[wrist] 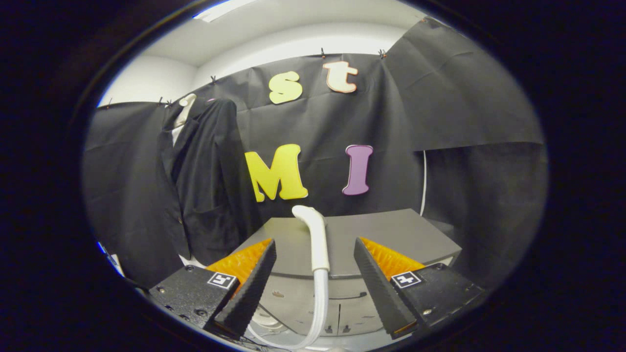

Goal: Iron the clothes twice with a garment steamer, once on the left side and once on the right side.

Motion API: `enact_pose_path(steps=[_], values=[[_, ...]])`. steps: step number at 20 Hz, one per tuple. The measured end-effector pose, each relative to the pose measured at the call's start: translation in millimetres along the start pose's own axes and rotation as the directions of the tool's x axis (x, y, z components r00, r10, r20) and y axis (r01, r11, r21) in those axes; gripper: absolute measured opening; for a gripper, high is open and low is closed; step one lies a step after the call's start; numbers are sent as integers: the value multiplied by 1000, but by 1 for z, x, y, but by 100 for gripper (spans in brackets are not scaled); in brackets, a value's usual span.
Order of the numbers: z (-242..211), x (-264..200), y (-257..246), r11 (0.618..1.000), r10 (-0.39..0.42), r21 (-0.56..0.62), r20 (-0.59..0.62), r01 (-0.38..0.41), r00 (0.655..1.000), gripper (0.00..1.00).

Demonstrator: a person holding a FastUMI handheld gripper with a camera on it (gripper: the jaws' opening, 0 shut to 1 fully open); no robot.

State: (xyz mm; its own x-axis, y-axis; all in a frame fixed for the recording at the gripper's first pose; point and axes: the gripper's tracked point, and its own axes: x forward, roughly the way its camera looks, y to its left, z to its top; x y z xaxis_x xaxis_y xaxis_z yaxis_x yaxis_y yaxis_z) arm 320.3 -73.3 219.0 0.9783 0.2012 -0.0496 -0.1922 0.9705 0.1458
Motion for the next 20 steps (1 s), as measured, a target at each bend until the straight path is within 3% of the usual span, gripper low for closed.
enact_pose_path(steps=[11, 20], values=[[0, 138, -13, 988, 153, 22, -231, -152, 961, 99], [-37, 190, -21, 984, 178, 106, -435, -147, 883, 88]])
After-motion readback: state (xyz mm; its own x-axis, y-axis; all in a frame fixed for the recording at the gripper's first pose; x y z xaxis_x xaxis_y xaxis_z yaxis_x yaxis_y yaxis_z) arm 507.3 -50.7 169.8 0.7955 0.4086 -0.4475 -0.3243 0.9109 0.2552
